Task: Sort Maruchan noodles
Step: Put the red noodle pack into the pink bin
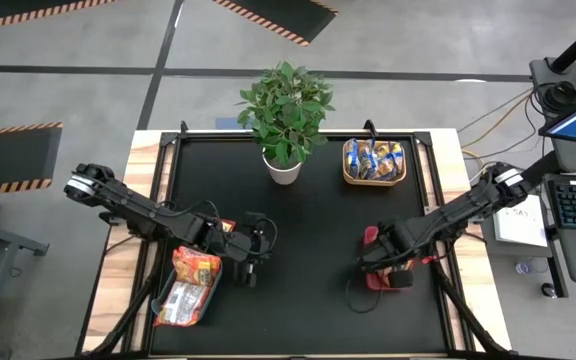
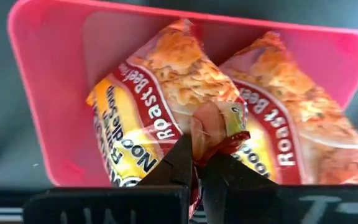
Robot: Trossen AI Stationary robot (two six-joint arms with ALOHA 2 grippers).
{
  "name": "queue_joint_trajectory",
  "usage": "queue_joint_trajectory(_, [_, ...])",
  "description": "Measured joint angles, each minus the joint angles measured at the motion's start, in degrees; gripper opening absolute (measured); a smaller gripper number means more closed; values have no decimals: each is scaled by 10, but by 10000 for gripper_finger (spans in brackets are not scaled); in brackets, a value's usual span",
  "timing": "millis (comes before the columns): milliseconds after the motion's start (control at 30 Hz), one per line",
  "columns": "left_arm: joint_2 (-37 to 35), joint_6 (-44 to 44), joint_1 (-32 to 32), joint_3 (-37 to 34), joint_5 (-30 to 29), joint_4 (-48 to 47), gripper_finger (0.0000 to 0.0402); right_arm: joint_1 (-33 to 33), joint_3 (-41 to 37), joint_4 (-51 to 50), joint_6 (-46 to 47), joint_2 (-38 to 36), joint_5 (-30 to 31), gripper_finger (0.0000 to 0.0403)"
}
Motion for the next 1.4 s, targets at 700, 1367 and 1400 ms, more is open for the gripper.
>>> queue_joint_trajectory(700, [0,0,0,0,0,-1,0,-4,0,-22,95,-60,74,41])
queue_joint_trajectory(1367, [0,-158,1,0,-74,-110,0,6,59,167,94,-106,234,68])
queue_joint_trajectory(1400, [0,-182,1,0,-84,-133,0,9,55,206,58,-109,242,65])
